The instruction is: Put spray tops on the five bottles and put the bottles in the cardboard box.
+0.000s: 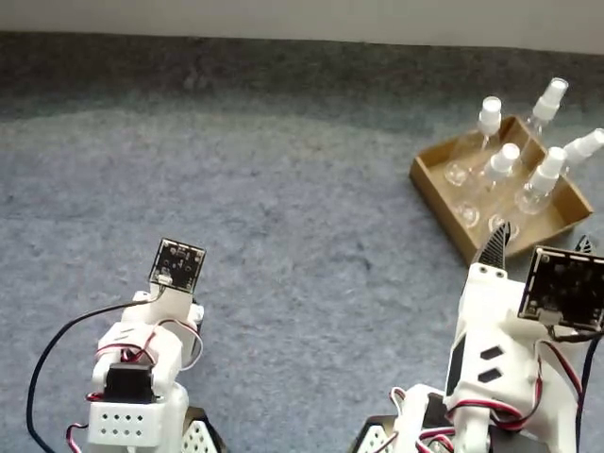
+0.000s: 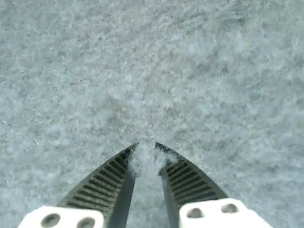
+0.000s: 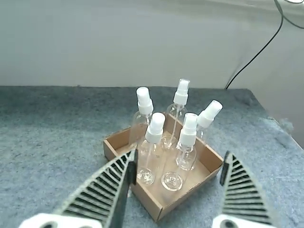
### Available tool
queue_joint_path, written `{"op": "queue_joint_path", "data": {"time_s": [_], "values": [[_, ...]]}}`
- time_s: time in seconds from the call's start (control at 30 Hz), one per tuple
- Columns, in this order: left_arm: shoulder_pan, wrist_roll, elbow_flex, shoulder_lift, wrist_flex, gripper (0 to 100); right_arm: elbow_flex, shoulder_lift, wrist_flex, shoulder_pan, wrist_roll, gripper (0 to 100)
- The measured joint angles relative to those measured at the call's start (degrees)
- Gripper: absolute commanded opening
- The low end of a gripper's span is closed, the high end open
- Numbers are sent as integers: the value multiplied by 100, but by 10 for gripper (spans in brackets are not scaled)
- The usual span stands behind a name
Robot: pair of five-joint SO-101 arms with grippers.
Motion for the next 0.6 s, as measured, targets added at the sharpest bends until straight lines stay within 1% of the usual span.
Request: {"op": "queue_joint_path", "data": {"time_s": [0.27, 0.6], "values": [[0, 0, 0, 0, 800, 5, 273, 0, 0, 0, 0, 241], [0, 53, 0, 0, 879, 5, 273, -9, 0, 0, 0, 241]]}}
